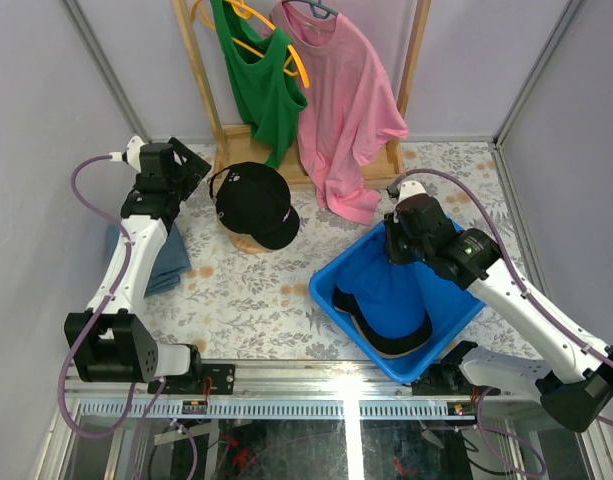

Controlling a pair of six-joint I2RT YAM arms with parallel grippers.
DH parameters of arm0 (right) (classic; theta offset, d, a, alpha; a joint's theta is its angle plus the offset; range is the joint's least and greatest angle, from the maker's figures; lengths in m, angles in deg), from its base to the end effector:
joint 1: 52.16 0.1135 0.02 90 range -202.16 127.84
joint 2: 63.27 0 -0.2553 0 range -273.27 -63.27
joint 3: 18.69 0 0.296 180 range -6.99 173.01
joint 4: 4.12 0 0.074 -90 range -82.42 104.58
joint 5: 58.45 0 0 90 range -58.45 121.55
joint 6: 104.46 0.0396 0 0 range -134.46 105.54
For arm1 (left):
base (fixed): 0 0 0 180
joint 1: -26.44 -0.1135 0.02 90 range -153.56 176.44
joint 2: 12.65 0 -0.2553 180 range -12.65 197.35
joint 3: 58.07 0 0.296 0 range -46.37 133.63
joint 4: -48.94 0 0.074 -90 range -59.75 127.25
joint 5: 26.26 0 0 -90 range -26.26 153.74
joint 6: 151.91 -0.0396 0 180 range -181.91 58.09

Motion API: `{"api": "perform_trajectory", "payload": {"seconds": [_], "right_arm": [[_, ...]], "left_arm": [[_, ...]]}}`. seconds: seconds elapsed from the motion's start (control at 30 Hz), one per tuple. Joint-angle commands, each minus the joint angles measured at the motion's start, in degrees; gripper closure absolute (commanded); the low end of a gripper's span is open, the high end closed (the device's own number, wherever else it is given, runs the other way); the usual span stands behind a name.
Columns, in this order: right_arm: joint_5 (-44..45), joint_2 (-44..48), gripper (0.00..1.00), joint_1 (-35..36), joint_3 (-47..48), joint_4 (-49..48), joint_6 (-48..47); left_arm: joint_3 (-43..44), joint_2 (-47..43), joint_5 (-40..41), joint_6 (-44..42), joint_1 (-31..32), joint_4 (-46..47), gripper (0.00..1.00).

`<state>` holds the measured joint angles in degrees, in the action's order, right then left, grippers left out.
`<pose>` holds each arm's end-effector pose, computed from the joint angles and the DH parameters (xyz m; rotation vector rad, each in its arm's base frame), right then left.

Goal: Stack the hats

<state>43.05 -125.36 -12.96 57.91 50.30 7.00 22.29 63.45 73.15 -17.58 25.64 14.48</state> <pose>0.2170 0.1668 0.3409 -0.2445 2.2598 0.3384 0.3514 0.0114 0.3264 -0.8979 1.9017 -0.2873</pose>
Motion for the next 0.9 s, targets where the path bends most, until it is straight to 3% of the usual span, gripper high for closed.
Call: {"api": "perform_trajectory", "payload": {"seconds": [0.0, 0.47, 0.87], "right_arm": [[1.0, 1.46, 0.78, -0.44, 4.69, 0.81, -1.62], [-3.61, -1.93, 0.81, -0.45, 20.08, 1.79, -5.52], [-14.3, -15.3, 0.83, -0.45, 39.91, -4.94, -10.29]], "left_arm": [[0.17, -1.55, -0.16, 0.21, 0.08, 1.02, 0.02], [1.63, -1.06, -2.33, 0.66, 0.07, 0.46, 0.02], [5.57, 1.65, -11.13, 2.8, 0.03, -0.4, 0.02]]}}
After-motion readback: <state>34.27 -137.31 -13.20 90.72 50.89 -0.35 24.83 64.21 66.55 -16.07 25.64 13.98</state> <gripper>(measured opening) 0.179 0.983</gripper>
